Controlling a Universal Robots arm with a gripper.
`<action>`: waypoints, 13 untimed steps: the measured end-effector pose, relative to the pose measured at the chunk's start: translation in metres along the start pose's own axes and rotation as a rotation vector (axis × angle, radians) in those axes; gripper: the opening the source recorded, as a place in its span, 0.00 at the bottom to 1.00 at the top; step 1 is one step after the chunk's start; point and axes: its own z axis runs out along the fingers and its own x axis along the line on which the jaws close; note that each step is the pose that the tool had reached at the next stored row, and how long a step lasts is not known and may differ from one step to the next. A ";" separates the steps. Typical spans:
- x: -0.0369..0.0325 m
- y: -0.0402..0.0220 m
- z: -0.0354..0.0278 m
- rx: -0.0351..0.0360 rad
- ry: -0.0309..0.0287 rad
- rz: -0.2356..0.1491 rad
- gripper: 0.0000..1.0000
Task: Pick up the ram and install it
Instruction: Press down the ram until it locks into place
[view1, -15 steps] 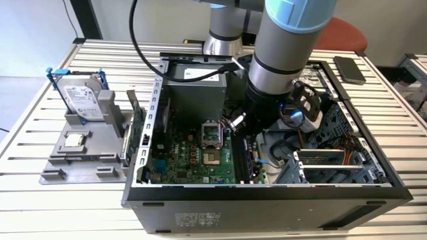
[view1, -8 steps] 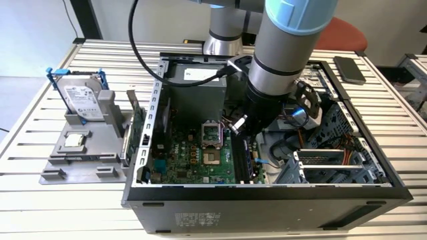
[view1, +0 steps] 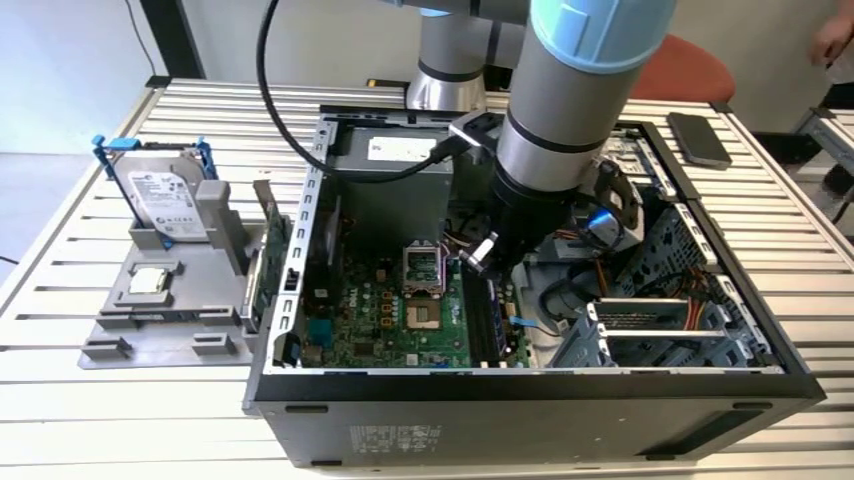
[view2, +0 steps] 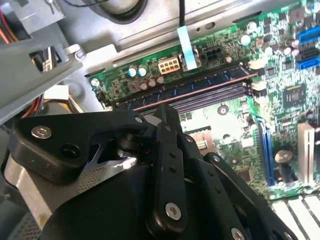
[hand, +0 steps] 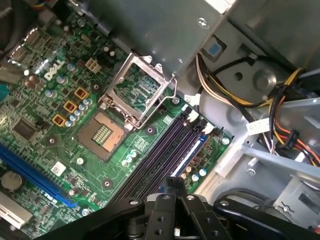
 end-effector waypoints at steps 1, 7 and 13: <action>0.0000 0.0000 0.0000 0.0004 -0.0011 -0.017 0.00; 0.0001 -0.0001 0.0000 0.0073 -0.0129 -0.116 0.00; 0.0001 -0.0001 0.0007 0.0075 -0.0177 -0.225 0.00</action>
